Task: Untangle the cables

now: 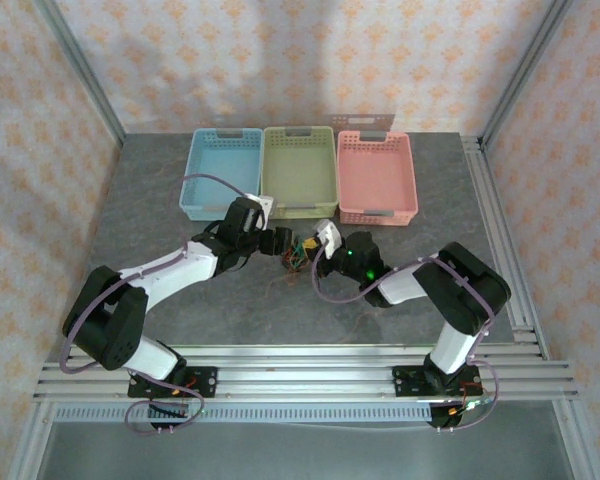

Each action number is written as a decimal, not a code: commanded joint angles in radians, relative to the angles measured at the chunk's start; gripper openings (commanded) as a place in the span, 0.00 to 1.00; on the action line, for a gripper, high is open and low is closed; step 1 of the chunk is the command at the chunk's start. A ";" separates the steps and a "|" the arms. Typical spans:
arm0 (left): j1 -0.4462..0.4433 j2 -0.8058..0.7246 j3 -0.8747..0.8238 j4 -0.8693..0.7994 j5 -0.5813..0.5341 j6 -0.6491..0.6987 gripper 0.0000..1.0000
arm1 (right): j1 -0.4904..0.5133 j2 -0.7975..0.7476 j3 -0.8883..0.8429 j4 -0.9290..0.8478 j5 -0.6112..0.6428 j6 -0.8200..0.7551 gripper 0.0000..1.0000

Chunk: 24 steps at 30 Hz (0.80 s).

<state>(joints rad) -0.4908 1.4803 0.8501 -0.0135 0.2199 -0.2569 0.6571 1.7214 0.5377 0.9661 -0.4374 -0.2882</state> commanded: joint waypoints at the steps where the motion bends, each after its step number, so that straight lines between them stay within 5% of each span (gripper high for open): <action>1: 0.005 0.002 0.022 -0.023 -0.026 -0.019 0.73 | -0.008 -0.003 -0.016 0.033 0.025 -0.092 0.00; 8: 0.002 0.031 0.045 -0.033 -0.007 -0.014 0.73 | -0.006 -0.008 -0.029 0.036 0.059 -0.130 0.00; 15: -0.013 0.153 0.152 -0.138 -0.031 -0.001 0.71 | -0.004 0.013 -0.114 0.281 0.170 -0.140 0.00; 24: -0.029 0.196 0.181 -0.149 0.008 0.028 0.66 | -0.004 0.023 -0.100 0.258 0.198 -0.131 0.00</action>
<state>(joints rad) -0.5076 1.6630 0.9901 -0.1253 0.2214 -0.2573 0.6575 1.7367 0.4294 1.1687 -0.2611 -0.4129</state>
